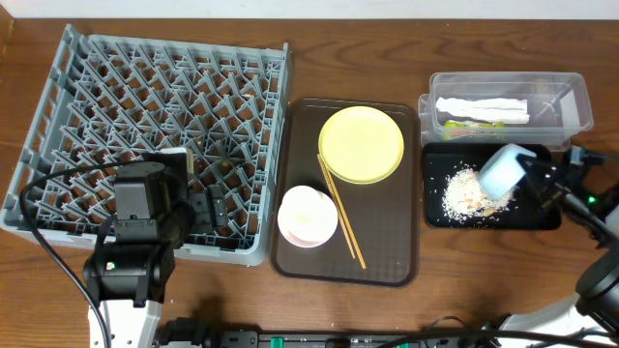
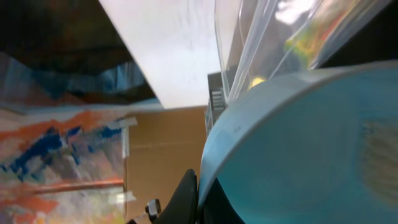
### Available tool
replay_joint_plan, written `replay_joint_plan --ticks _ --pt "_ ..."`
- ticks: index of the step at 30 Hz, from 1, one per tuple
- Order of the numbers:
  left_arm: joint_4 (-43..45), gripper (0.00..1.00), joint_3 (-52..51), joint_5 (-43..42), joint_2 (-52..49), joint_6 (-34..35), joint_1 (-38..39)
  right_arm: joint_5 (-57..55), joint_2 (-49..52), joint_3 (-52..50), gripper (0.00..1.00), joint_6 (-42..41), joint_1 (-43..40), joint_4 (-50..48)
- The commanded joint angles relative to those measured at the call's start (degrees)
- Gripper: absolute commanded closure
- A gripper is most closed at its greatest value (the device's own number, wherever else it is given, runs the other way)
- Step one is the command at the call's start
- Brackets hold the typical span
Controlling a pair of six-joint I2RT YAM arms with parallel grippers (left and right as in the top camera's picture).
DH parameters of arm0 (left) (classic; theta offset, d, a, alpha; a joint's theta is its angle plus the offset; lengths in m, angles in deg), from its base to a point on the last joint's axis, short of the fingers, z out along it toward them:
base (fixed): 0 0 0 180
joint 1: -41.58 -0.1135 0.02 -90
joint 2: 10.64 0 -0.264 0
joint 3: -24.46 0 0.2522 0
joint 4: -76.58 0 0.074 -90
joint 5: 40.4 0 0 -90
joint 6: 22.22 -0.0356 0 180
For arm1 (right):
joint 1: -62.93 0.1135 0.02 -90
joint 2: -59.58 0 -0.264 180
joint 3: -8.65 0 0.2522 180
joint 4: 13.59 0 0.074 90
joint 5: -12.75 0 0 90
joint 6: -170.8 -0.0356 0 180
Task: Sort waste into correct bins and load items into the dishwasher
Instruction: 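Tip the blue bowl over the black tray to pour out rice, then place the empty blue bowl onto the yellow plate with the right gripper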
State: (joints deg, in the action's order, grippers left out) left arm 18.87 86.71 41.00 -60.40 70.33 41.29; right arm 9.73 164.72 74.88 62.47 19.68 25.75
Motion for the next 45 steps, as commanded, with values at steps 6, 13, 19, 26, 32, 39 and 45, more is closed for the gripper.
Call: replay_joint_plan --ticks 6,13,19,26,32,39,45 --pt "-0.4 0.11 1.1 0.5 0.0 -1.0 0.2 0.3 -1.1 0.8 0.99 -1.1 1.7 -0.3" --pt "-0.8 0.11 1.1 0.5 0.0 -1.0 0.2 -3.3 -2.4 0.8 0.99 3.9 6.8 1.4" --pt "-0.8 0.11 1.1 0.5 0.0 -1.0 0.2 -18.2 -14.2 0.8 0.99 9.6 13.7 11.4" --pt "-0.8 0.11 1.1 0.5 0.0 -1.0 0.2 -38.2 -29.3 1.8 0.99 10.0 28.2 11.8" --pt "-0.8 0.10 1.1 0.5 0.0 -1.0 0.2 -57.7 -32.5 7.6 0.99 12.5 47.6 6.8" --pt "-0.8 0.11 1.1 0.5 0.0 -1.0 0.2 -84.1 -23.7 10.2 0.99 19.3 67.6 -4.4" --pt "-0.8 0.11 1.1 0.5 0.0 -1.0 0.2 -86.7 -9.9 10.2 0.99 20.4 73.1 -7.9"
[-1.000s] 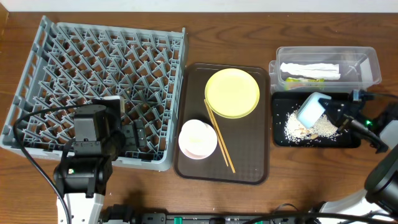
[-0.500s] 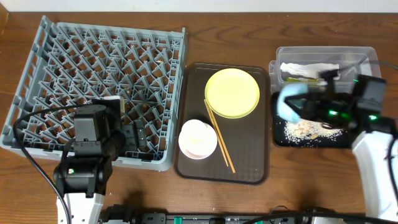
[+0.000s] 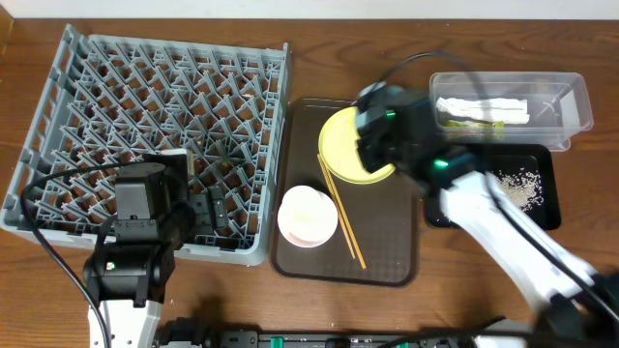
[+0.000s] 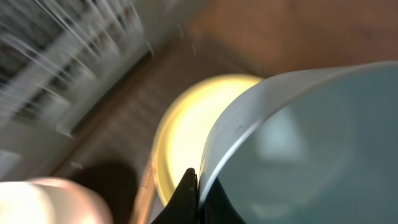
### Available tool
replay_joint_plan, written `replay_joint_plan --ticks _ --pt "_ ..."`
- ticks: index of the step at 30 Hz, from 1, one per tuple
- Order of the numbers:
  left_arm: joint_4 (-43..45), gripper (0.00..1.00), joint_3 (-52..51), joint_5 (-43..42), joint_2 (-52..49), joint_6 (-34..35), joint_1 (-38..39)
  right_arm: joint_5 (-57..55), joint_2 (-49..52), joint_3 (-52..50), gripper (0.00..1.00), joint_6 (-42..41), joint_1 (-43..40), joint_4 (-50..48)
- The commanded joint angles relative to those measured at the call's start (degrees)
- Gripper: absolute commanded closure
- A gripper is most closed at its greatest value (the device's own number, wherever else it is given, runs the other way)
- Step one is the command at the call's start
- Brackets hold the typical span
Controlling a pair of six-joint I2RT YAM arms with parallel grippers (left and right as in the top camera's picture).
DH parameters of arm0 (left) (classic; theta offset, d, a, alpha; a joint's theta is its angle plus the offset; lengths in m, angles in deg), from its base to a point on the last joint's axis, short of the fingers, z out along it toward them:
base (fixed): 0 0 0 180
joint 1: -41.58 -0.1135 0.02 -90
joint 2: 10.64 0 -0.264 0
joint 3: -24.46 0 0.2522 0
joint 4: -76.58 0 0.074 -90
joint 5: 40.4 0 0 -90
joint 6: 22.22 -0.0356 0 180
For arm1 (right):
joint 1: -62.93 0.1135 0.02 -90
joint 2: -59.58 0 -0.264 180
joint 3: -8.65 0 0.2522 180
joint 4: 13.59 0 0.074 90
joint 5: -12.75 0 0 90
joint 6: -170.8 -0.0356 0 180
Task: Sort waste into correct bins and load items into the dishwasher
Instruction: 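Place the empty blue bowl onto the yellow plate with the right gripper, then grasp the white cup from the pink bowl with the right gripper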
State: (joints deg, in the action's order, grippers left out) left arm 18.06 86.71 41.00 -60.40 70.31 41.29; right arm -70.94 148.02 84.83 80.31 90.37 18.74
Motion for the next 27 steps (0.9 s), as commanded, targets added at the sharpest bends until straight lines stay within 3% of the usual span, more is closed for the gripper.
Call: replay_joint_plan --ticks 1,7,12,22,27 --pt "0.0 0.11 1.1 0.5 0.0 -1.0 0.2 -6.0 8.5 0.2 0.99 2.6 3.0 -1.4" --pt "0.0 0.11 1.1 0.5 0.0 -1.0 0.2 -6.0 14.5 0.2 0.99 3.1 5.0 -2.5" --pt "0.0 0.11 1.1 0.5 0.0 -1.0 0.2 -3.8 13.0 0.9 0.77 3.1 6.1 -1.3" --pt "0.0 0.11 1.1 0.5 0.0 -1.0 0.2 13.6 2.8 7.3 0.56 2.6 6.5 8.2" --pt "0.0 0.11 1.1 0.5 0.0 -1.0 0.2 15.9 4.5 6.8 0.59 2.7 9.0 16.1"
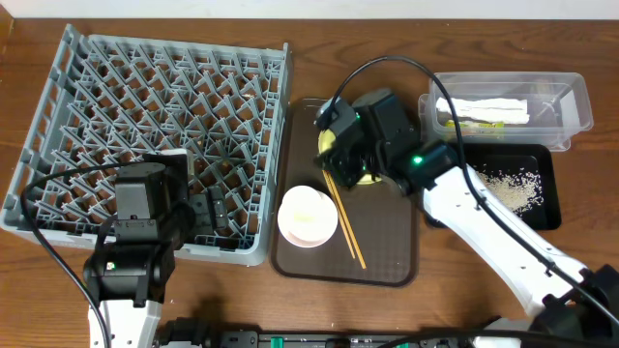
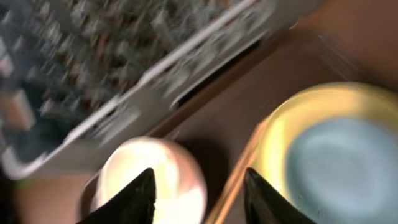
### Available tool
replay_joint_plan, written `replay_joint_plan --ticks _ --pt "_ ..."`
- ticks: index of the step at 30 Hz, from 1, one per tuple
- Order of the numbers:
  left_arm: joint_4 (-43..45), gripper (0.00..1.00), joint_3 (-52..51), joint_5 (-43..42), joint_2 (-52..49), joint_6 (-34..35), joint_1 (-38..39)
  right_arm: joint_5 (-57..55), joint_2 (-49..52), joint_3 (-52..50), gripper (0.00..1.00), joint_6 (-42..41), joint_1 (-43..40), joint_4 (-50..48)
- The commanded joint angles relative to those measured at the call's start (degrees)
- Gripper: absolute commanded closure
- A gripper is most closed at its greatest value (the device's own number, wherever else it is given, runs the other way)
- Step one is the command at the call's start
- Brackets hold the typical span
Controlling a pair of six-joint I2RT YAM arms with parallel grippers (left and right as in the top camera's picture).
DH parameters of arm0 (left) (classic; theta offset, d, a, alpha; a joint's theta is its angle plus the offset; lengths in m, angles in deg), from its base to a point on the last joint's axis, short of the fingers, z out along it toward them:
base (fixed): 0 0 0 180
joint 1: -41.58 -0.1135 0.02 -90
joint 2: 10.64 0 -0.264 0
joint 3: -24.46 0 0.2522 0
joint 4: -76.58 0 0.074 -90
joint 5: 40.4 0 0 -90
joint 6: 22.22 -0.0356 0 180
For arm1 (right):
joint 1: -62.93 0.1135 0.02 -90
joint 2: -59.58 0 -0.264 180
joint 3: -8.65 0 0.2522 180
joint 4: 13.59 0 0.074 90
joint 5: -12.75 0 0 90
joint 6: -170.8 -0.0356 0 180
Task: Sort waste into correct bins and load items into the dishwasher
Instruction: 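Grasp the white cup from the pink bowl with the right gripper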
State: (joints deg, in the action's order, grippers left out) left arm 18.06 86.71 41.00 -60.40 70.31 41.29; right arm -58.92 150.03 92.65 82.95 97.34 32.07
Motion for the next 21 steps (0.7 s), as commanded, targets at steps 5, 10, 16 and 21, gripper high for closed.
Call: replay_joint_plan --ticks 5,10,16,21 --pt "0.0 0.11 1.1 0.5 0.0 -1.0 0.2 -0.1 7.4 -1.7 0.66 -4.0 4.3 5.5" --pt "0.0 0.11 1.1 0.5 0.0 -1.0 0.2 0.2 12.6 -1.7 0.78 -6.9 5.0 4.8" --pt "0.0 0.11 1.1 0.5 0.0 -1.0 0.2 -0.1 12.6 -0.9 0.99 -7.3 4.1 4.2" --pt "0.4 0.11 1.1 -1.1 0.0 -0.9 0.2 -0.1 7.4 3.9 0.99 -7.3 0.5 7.1"
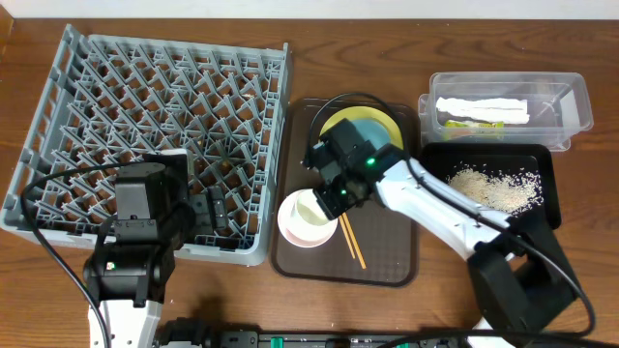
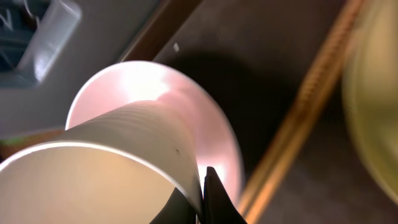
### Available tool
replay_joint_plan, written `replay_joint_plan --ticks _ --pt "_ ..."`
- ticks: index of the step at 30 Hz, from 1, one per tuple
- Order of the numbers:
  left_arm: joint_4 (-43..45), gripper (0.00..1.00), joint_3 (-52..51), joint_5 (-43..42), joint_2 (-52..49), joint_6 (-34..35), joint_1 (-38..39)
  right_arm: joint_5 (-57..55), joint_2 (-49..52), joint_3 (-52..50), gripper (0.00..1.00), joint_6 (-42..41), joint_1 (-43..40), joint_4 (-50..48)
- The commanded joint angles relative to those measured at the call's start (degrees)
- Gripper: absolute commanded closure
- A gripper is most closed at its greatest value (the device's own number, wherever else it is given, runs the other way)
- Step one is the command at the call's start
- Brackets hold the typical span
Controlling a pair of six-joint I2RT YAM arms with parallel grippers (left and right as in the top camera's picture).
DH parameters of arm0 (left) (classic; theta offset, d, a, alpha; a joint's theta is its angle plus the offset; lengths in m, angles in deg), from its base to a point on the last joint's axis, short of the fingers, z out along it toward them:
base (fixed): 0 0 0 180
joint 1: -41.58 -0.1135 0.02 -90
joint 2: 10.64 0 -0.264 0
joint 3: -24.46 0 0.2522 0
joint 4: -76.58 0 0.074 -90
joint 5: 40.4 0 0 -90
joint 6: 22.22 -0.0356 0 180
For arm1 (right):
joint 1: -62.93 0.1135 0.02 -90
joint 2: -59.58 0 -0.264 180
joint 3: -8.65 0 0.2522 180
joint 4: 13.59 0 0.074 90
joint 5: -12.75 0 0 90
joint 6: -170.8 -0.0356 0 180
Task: Sort waste into correct bins and load items into the dishwasher
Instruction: 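Grasp the white cup from the pink bowl with the right gripper, then hand the white cup from the right gripper to the left gripper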
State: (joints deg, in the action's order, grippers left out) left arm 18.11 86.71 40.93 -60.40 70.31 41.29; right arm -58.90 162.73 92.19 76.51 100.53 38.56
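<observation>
On the brown tray stands a white cup, its thin wall pinched between the fingers of my right gripper, which is shut on the rim. Behind the cup shows a pink round dish. Wooden chopsticks lie right of the cup. A light blue bowl rests on the yellow plate at the tray's back. The grey dish rack fills the left side. My left gripper hangs over the rack's front; its jaws are unclear.
A black tray holding spilled food crumbs lies at the right. Behind it stands a clear bin with wrappers inside. The right arm stretches from the front right across the brown tray. Bare wooden table borders everything.
My right gripper was open above the tray between the plate and the cup. It has moved left and down to the white cup and shut on its rim. The left arm is unchanged.
First my right gripper held the blue bowl tipped over the black tray with food on it. Then it held the bowl above the yellow plate. Then the bowl sat on the plate and the gripper was open. Now it grips the white cup.
</observation>
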Motion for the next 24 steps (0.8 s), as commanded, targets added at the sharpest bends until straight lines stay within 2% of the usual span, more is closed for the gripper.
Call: replay_joint_plan --ticks 1,6,10,15,19,24 --pt "0.8 0.11 1.1 -2.8 0.0 -0.9 0.2 -0.1 -6.8 5.5 0.99 -0.8 -3.8 1.2" --pt "5.2 0.11 1.1 -15.5 -0.1 -0.7 0.2 0.1 -13.6 8.1 0.99 -2.3 -10.6 0.2" --pt "11.6 0.11 1.1 -25.6 -1.8 3.7 0.2 2.4 -15.3 8.1 0.99 -11.1 -15.8 -1.9" --pt "23.8 0.11 1.1 -41.4 -6.2 8.9 0.2 21.6 -14.5 8.0 0.99 -13.0 -17.7 -8.1" --pt "37.1 0.11 1.1 -56.3 -10.4 14.5 0.2 30.4 -14.3 8.0 0.99 -13.0 -17.0 -11.5" --pt "47.9 0.11 1.1 -65.0 -14.0 21.1 0.2 41.3 -14.3 8.0 0.99 -13.1 -15.8 -15.0"
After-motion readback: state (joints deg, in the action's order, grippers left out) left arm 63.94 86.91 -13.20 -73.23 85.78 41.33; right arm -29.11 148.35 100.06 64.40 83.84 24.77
